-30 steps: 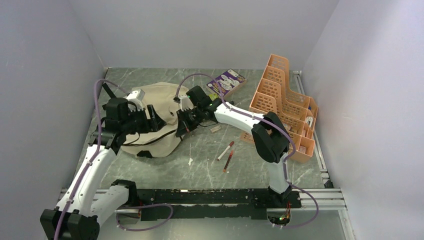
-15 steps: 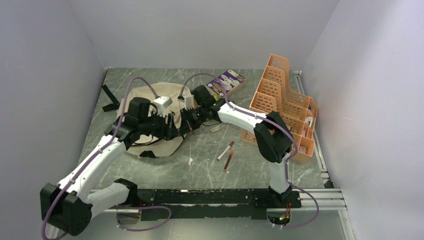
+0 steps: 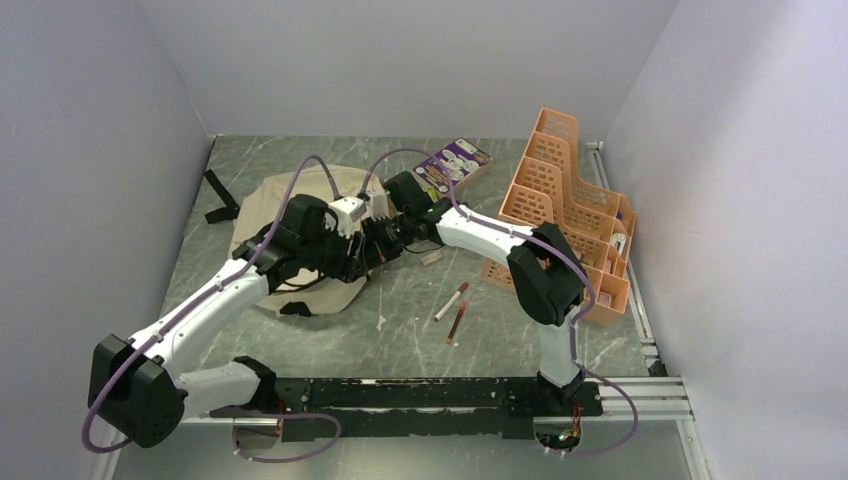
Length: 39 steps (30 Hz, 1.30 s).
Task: Pack the student bag
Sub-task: Unzip the student bag at the center of the board.
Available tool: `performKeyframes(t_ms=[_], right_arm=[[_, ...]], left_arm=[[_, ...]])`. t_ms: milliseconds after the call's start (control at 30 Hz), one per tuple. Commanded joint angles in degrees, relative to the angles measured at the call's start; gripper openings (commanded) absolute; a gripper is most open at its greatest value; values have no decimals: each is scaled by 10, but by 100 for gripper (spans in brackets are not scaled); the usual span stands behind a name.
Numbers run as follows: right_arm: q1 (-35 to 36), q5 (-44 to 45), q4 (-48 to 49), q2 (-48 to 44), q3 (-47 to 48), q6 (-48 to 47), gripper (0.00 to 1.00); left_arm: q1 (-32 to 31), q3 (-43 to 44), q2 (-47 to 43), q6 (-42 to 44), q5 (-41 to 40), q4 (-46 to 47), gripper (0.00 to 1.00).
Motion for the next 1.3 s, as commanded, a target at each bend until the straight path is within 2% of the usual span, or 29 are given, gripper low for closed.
performKeyframes(t_ms=[0,233,600,867,900,1267], right_arm=[[-6,-21,12,-27,-6,7,0],[-5,-21,13,-26,-6,8,0],[-7,-21,13,-29,-9,8,0],[-9,13,-30,-26,11,-22,0],[-8,20,-38,-25,15,-27,0],[-11,145,-134,-2,68,-68,0]], left_arm=[[-14,21,11,24,-57,9,57],[-27,17,9,28,-91,-16,55],[-43,27,33,29,-106,-51,41],[-55,57,64,29,-125,-87,7],[-56,61,66,29,-128,-93,5],[-58,111,76,5,-145,-176,5]])
